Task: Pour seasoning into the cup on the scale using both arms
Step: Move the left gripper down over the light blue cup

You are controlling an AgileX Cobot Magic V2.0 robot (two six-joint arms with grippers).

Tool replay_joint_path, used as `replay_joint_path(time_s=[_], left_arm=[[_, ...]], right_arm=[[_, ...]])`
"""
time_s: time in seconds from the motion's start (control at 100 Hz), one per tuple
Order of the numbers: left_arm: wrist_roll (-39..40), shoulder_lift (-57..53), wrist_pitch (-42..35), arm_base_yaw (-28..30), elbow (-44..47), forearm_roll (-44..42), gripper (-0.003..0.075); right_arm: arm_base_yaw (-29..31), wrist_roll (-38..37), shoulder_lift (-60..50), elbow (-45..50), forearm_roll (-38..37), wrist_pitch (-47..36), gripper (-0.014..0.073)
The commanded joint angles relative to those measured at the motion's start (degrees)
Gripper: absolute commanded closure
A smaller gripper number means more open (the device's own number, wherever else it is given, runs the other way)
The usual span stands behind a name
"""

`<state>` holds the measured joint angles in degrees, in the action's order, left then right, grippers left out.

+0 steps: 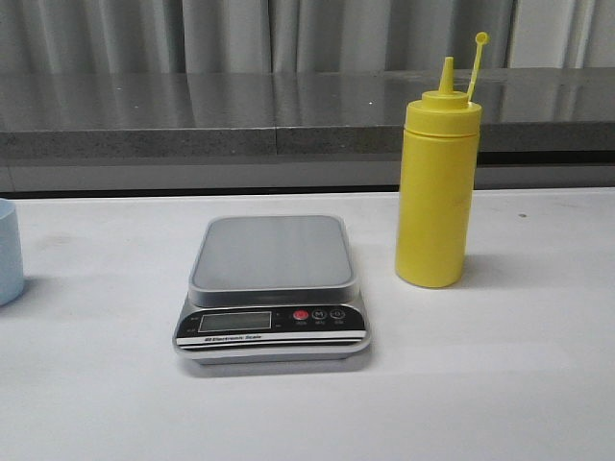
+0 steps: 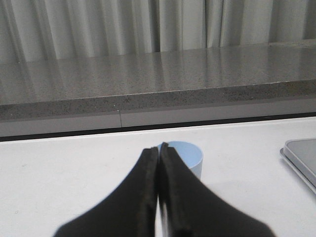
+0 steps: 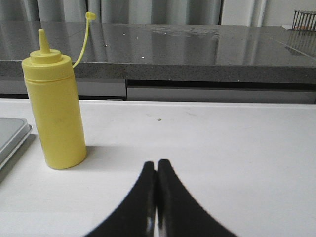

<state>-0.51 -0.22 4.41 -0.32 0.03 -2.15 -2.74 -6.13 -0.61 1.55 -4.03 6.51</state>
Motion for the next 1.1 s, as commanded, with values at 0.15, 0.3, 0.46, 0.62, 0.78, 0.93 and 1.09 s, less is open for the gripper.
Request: replay_joint_path(time_s=[0.15, 0.3, 0.46, 0.62, 0.78, 0.93, 1.09], left_arm=[[0.5, -1.7, -5.0, -0.3, 2.3, 0.0, 0.0740], [0.5, -1.7, -5.0, -0.3, 2.3, 0.0, 0.0740], [0.5, -1.7, -5.0, -0.3, 2.3, 0.0, 0.0740], [0.5, -1.7, -5.0, -0.3, 2.3, 0.0, 0.0740], [0.5, -1.7, -5.0, -0.3, 2.3, 0.0, 0.0740], [0.5, -1.7, -5.5, -0.3, 2.3, 0.0, 0.0740], [0.5, -1.6, -8.5, -0.3, 1.3, 0.5, 0.0740]], right_arm=[[0.4, 0.4, -1.1, -1.2, -0.2, -4.8, 0.0659], [0.4, 0.4, -1.1, -1.2, -0.2, -4.8, 0.0659], [0.4, 0.4, -1.1, -1.2, -0.2, -4.8, 0.0659], [0.4, 0.4, -1.1, -1.2, -0.2, -4.8, 0.0659], [0.4, 0.4, -1.1, -1.2, -0.2, -4.8, 0.0659], [0.4, 0.4, -1.1, -1.2, -0.2, -4.8, 0.0659], [0.4, 0.4, -1.1, -1.2, -0.2, -4.8, 0.0659]])
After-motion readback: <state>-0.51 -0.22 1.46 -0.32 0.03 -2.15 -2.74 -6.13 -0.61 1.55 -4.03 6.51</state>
